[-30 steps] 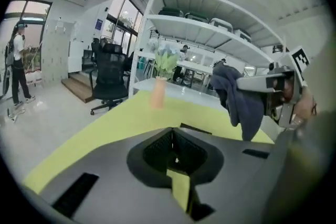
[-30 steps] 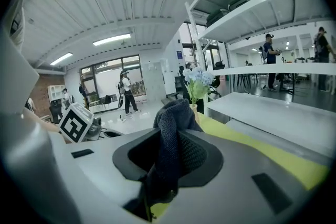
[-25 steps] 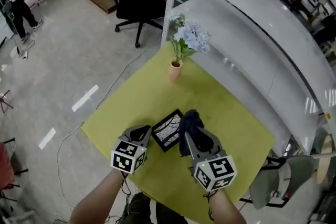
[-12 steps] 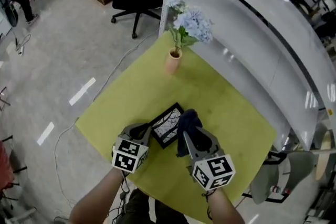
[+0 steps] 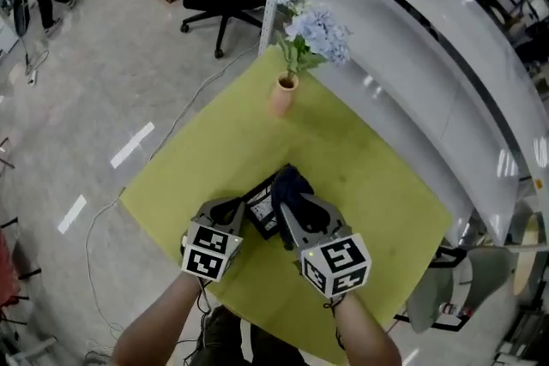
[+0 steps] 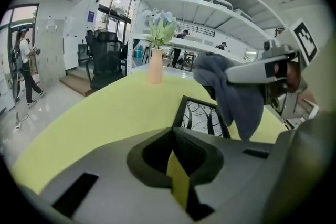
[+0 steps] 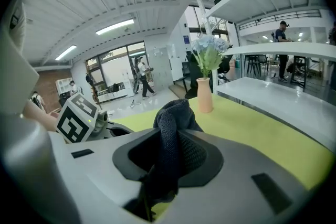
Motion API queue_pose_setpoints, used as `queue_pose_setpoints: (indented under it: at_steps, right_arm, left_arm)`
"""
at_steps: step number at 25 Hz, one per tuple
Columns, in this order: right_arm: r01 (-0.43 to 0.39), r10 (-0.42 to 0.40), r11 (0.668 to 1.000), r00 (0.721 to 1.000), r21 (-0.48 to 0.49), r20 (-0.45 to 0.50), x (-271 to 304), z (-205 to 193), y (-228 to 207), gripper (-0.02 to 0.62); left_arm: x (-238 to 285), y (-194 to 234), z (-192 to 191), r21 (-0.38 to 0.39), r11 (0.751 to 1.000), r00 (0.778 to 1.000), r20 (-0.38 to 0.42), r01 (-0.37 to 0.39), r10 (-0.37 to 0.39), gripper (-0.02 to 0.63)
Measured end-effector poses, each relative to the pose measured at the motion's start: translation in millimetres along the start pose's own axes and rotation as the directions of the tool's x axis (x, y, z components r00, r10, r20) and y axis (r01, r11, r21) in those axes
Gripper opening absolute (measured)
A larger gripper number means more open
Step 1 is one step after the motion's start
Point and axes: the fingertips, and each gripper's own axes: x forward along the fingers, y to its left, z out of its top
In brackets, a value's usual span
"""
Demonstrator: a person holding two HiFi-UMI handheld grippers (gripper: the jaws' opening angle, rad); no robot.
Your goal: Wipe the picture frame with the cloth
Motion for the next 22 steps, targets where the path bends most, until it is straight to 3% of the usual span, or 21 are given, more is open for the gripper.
queue_pose_setpoints:
  at_steps: [4,10,22]
  right_arm:
    - [-0.097,0.097,0.995,0.994,0.005,-0.051,29.8,-8.4,16.6,0.094]
    - [-0.15,0.136,0.986,0.976,-0.076,-0.17,57.2,-30.7,37.2,0.092]
    - [-0.108,0.035,0.971,0.946,-0.212,-0.324,79.1,-54.9,20.1,0.091]
  left_arm:
    - [0.5,0.1,0.4,-0.003,1.0,1.0,-0.002,0.004,-0.004,0.008]
    - [-0.2,-0.9,0.2,-0.003,1.0,1.0,-0.001,0.006,-0.006,0.006]
    - [0.2,-0.7,0.3,0.003,1.0,1.0,0.002,0.001,-0.001,0.006]
